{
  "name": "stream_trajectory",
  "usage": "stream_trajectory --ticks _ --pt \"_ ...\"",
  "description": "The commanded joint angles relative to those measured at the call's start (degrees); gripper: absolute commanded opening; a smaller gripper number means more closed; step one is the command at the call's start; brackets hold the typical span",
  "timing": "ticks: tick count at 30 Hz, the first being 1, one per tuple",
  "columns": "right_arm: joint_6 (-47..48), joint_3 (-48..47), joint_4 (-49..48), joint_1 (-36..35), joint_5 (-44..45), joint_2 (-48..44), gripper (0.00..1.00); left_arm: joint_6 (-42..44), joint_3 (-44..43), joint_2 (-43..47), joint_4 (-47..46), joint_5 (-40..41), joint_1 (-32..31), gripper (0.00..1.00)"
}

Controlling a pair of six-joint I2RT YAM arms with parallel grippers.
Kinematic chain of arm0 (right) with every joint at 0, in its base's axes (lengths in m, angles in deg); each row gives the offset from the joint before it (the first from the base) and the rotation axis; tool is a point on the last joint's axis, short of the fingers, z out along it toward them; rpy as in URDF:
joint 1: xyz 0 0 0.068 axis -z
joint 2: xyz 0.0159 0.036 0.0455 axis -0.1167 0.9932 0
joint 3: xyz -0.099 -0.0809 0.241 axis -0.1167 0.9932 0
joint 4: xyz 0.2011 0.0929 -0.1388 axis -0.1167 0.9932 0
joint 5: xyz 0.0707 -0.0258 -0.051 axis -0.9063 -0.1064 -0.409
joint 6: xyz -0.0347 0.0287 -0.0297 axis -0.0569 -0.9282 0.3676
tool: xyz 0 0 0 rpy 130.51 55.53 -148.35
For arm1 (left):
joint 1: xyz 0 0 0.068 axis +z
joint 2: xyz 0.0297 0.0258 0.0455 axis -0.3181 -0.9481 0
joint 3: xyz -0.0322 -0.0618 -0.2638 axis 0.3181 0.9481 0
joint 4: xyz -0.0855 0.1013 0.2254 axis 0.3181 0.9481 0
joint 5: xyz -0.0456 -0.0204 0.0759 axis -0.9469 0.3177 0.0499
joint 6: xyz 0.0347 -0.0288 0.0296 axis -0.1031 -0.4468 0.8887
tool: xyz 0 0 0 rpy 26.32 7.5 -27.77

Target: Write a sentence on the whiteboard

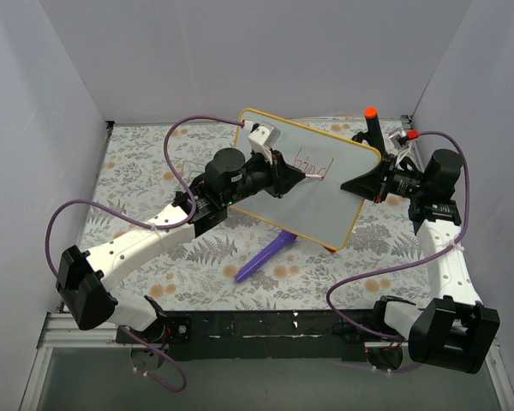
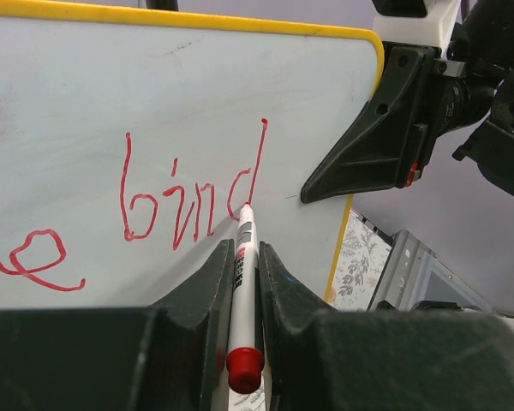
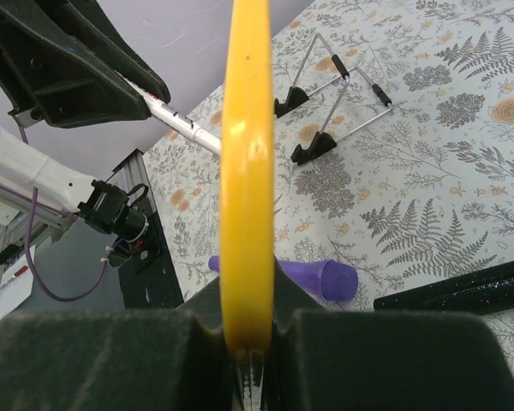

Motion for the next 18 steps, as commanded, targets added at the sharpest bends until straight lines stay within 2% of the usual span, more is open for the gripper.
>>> stream_trajectory --ticks 1,18 --pt "-1.2 -1.3 -4.7 -0.1 -3.4 -1.7 0.01 0.5 -2.7 -0.3 -0.6 0.2 0.3 0.00" --pt "-1.2 -1.4 -4.7 -0.1 -3.4 -1.7 0.01 0.2 -0.8 0.3 1.6 -0.8 0.3 0.00"
